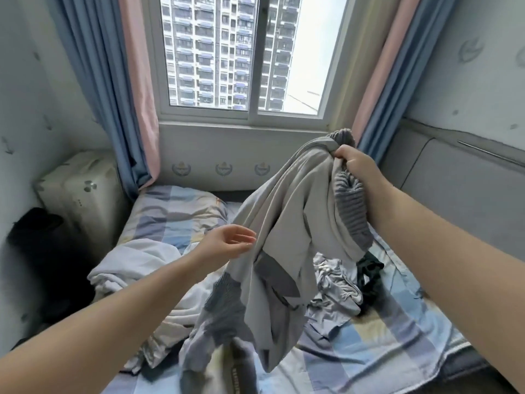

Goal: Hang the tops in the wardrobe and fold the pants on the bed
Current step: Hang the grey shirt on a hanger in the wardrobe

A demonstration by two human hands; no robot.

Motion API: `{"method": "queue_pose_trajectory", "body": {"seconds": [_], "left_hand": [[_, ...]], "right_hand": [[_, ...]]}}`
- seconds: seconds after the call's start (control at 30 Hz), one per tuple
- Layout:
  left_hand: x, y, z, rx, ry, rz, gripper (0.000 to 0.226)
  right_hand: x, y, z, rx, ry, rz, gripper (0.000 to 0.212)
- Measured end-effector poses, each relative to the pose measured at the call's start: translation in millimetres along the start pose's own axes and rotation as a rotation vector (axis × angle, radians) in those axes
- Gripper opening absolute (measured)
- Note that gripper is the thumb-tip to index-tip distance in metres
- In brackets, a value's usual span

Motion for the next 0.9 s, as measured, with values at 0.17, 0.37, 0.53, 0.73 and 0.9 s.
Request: {"method": "queue_pose_trajectory", "body": {"seconds": [0.17, 0.37, 0.53, 0.73, 0.9], "left_hand": [[-71.2, 18.3, 23.1, -0.045, -0.029, -0.061, 0.040], [-150.8, 39.9, 54.0, -0.298, -0.082, -0.015, 0.043], [-184.5, 38.6, 90.4, -0.395, -0.003, 0.178, 0.030], [-270.6, 26.3, 107.7, -0.276, -0.091, -0.236, 0.032], [-344.7, 17.9, 122.8, -0.464, -0.398, -0.223, 0.020]], "right_hand": [[43.7, 21.4, -42.9, -0.106, -0.440, 0.030, 0.034], [122.8, 38.5, -63.8, 0.015, -0.341, 0.146, 0.037], [218.2, 46.1, -58.7, 0.009, -0.364, 0.267, 0.030], [288.4, 71.6, -59.1, 0.033, -0.398, 0.374, 0.036], [357.6, 92.5, -67.9, 0.113, -0.300, 0.567, 0.038]]}}
Point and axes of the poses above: each hand's wrist, its own y-axis away from the middle knuckle, its own x-axis out of the back of the hand, z = x × y, the point moved 3 cm from there along -y, towards the middle knuckle, and after that the axes turned 5 degrees about z, right-handed, at the moved point
